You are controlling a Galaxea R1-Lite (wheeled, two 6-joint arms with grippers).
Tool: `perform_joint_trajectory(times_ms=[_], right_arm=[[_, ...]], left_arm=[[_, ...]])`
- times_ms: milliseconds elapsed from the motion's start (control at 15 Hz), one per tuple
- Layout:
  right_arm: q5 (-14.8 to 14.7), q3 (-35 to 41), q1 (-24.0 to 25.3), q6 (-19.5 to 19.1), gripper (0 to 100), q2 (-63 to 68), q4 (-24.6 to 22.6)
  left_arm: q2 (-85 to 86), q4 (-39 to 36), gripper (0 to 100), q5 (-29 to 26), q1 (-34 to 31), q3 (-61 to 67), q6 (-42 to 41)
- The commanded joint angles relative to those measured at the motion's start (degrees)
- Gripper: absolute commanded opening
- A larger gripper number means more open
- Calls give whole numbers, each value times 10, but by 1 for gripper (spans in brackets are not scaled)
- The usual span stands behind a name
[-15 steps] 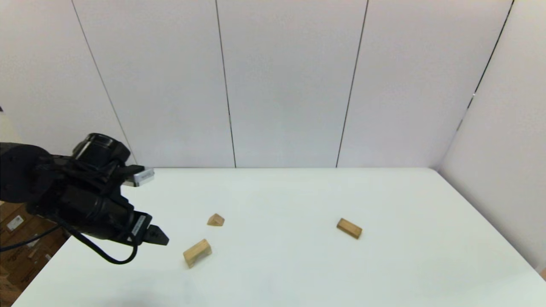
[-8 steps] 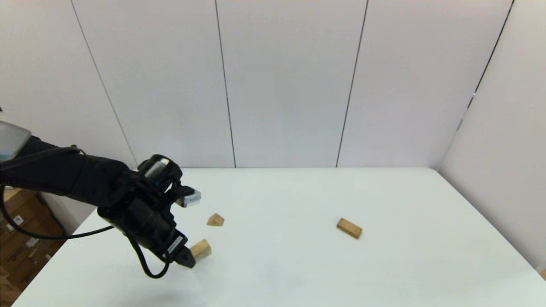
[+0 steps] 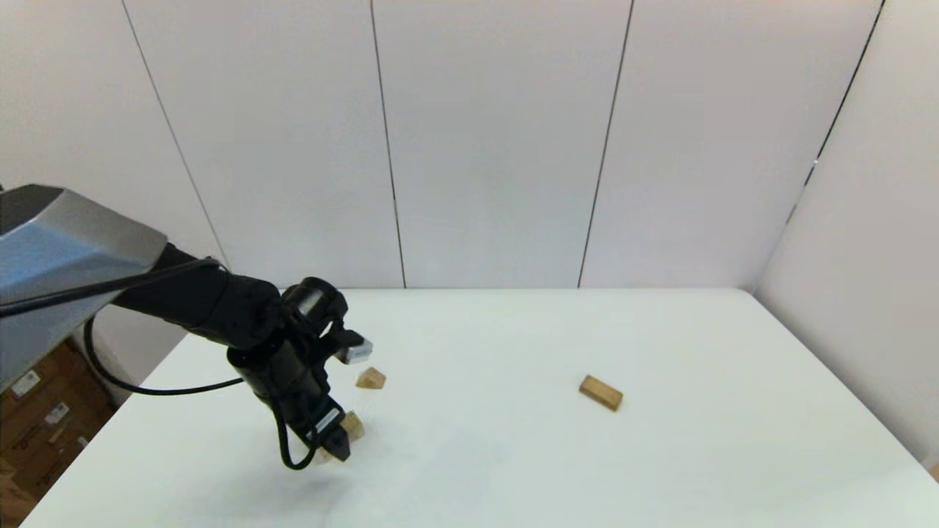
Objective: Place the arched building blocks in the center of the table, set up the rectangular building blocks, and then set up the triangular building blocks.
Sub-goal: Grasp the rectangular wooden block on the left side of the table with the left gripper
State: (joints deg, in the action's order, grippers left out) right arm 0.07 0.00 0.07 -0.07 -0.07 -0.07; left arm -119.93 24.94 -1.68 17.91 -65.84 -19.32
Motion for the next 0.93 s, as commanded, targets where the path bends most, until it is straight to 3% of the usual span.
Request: perform_joint_trajectory(times_ms=[67,933], right_arm=[[0,0,0,0,100,0,0],[0,0,0,0,100,0,0]], left_arm=[[-42,11,100,0,24,-35,0],[-70,17,100,35,29,-61,0]])
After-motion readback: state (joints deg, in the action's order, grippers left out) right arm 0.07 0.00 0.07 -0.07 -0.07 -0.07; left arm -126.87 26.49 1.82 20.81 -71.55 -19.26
